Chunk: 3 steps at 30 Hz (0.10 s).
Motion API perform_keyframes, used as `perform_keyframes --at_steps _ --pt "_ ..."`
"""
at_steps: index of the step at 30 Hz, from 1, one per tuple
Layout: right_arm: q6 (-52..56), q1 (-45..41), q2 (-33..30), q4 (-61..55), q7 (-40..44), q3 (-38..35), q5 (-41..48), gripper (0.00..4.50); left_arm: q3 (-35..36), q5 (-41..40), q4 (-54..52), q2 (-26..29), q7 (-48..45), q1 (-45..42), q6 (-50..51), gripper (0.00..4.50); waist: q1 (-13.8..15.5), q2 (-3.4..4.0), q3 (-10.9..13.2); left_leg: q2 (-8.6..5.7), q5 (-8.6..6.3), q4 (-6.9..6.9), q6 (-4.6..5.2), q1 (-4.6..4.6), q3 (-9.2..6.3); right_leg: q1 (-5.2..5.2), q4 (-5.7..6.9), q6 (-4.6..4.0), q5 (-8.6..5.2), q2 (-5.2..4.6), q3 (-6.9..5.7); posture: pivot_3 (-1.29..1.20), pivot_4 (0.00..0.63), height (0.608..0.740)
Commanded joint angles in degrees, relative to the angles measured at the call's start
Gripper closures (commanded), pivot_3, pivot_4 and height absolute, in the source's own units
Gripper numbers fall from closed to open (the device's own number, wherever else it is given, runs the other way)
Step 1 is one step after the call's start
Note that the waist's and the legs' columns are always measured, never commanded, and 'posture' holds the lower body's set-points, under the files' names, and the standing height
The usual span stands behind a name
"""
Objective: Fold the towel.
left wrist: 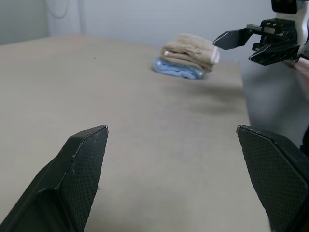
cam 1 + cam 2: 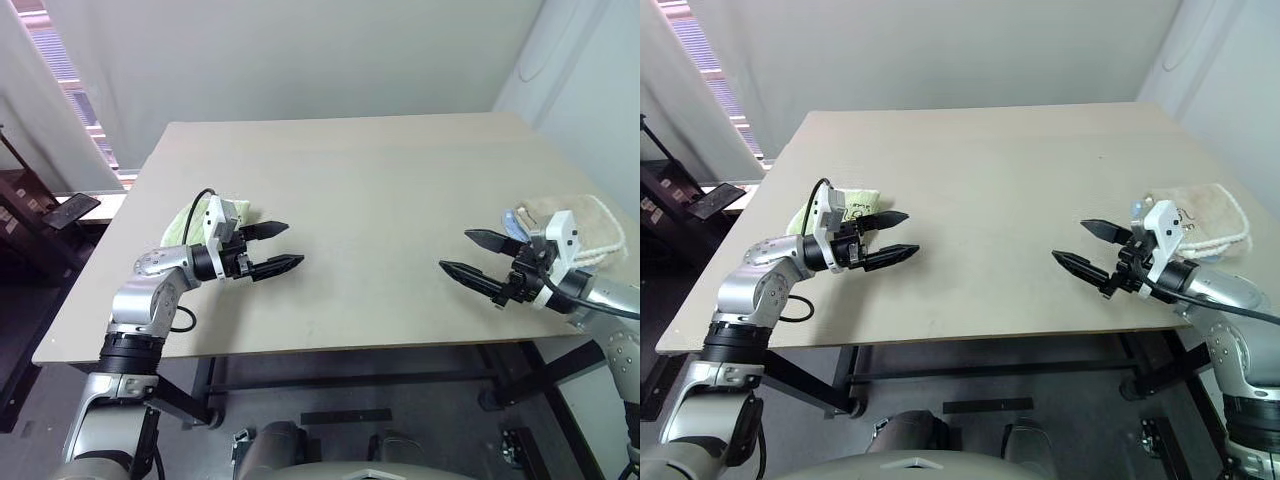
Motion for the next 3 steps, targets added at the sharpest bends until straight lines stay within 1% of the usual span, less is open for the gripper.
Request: perform_keyframes --at_steps 1,3 --pt "-0.9 -0.9 -0.1 0.2 0.3 -0.5 -0.4 0.04 1.3 0.0 -0.5 1.7 -0.9 -1.0 -1.2 0.00 -0.1 -0.03 0.0 -0.01 0.00 0.01 0.00 -0.03 0.00 -0.01 0.00 0.00 0.00 -0.02 0.00 0.00 0.000 0.715" --pt "-0.5 -1.5 0.4 0.3 0.2 -0.5 0.0 0.04 1.2 0.2 0.0 2.1 -1.3 -1.4 -1.6 0.00 -0.1 -0.03 0.0 -0.02 0.00 0.01 0.00 -0.04 0.01 -0.03 0.00 0.00 0.00 -0.05 0.00 0.00 0.000 0.715"
